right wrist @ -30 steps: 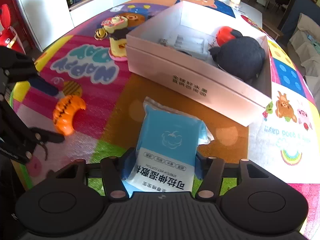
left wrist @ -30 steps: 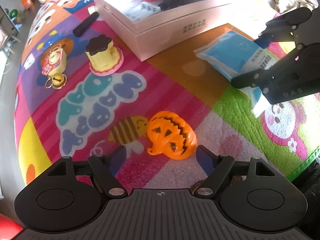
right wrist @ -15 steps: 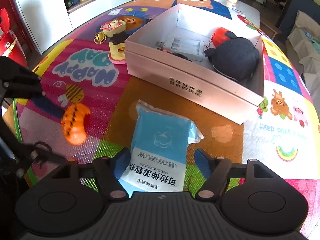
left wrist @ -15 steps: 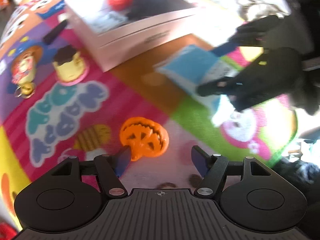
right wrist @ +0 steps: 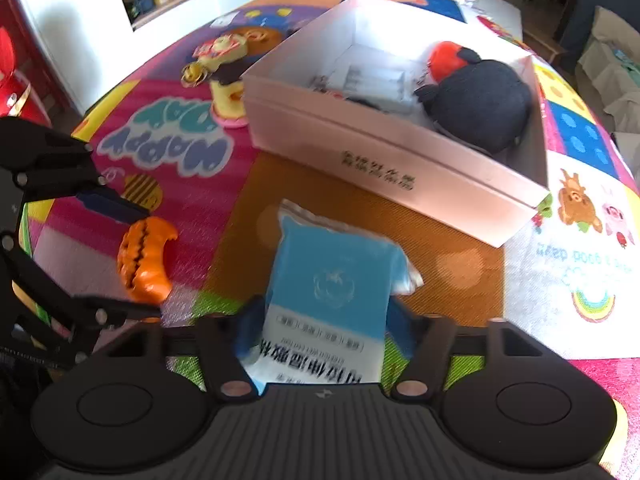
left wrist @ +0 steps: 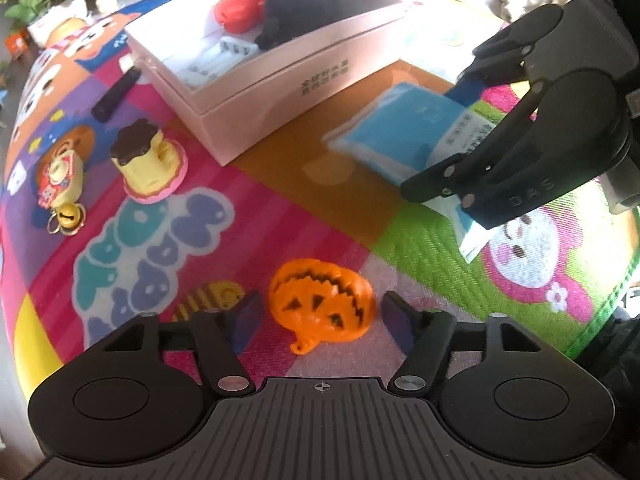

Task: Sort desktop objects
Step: 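Hold the blue wet-wipes pack in the right gripper and lift it, then carry the blue wet-wipes pack over the white box with the right gripper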

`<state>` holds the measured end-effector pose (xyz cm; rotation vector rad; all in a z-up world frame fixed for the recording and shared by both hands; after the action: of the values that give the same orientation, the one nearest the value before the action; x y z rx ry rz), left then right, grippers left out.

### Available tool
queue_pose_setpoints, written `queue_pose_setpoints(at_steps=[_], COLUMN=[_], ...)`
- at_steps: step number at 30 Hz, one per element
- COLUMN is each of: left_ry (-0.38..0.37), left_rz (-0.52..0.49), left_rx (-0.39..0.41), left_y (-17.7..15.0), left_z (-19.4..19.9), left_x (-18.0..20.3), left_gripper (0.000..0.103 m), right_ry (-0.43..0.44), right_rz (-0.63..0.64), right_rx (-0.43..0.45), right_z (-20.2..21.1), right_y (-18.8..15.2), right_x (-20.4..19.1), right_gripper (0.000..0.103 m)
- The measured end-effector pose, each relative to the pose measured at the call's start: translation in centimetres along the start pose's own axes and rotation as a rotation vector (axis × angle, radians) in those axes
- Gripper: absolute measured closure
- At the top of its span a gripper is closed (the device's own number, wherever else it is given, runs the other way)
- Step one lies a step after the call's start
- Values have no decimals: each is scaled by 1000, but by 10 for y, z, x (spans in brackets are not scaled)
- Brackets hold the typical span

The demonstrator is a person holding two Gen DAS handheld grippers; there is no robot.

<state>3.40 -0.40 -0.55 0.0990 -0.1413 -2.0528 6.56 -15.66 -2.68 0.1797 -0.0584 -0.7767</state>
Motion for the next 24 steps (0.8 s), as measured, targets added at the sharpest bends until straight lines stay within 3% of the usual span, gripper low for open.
queue_pose_setpoints(at_steps=[11,24], left_ry=[13,52], left_rz=[1,20], left_rx=[-15,22], left_y=[-22,-44], left_z=[14,33], left_x=[24,37], left_gripper=[38,38], right_ry=[15,-56], right_rz=[39,38], right_rx=[-79,-67], right_z=[9,40], right_y=[-25,-56], right_x=[-26,-45], right_gripper=[50,50])
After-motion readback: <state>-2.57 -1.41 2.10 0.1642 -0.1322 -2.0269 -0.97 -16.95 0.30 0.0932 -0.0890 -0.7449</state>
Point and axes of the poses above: each gripper's, at about its wrist camera, not at the fingertips, and z roughly against the way its jaws point, x to its right, y to its top, the point moved 5 cm from there along -z, roughly the way its jaws point, and after that the axes turned 15 degrees about -x, right-handed, at the moved point
